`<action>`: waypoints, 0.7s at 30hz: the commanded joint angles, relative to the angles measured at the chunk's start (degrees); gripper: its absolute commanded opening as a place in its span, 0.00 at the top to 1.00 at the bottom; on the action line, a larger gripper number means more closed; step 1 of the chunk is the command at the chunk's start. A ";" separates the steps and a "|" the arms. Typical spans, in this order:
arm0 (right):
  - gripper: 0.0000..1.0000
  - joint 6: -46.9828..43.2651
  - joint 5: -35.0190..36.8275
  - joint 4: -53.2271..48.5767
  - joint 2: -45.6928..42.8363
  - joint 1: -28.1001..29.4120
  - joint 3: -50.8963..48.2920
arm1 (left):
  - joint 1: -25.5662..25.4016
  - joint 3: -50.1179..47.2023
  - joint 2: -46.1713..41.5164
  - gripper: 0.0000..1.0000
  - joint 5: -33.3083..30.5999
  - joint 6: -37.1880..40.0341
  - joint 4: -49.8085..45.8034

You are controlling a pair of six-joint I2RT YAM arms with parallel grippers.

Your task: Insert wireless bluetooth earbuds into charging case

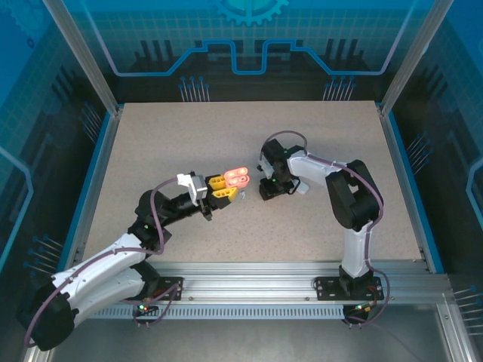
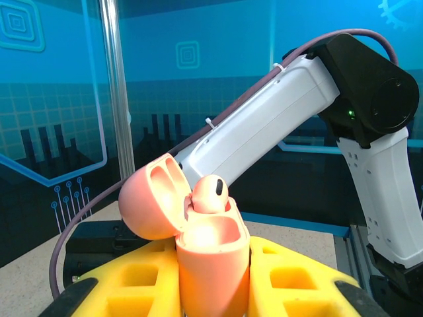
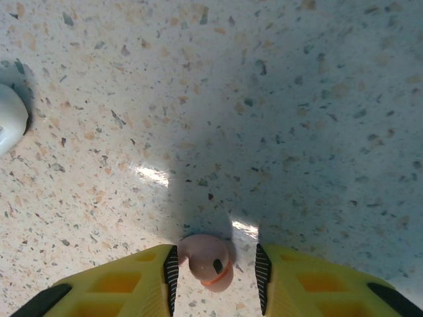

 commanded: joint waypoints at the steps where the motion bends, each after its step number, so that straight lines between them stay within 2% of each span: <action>1: 0.63 -0.90 -1.69 -1.90 1.14 0.72 1.41 | -0.22 0.10 -0.39 1.00 -0.96 1.34 0.75; 21: 0.73 -0.77 -3.70 -1.13 1.27 0.72 0.47 | -0.20 0.17 -0.33 1.00 -1.00 1.18 0.51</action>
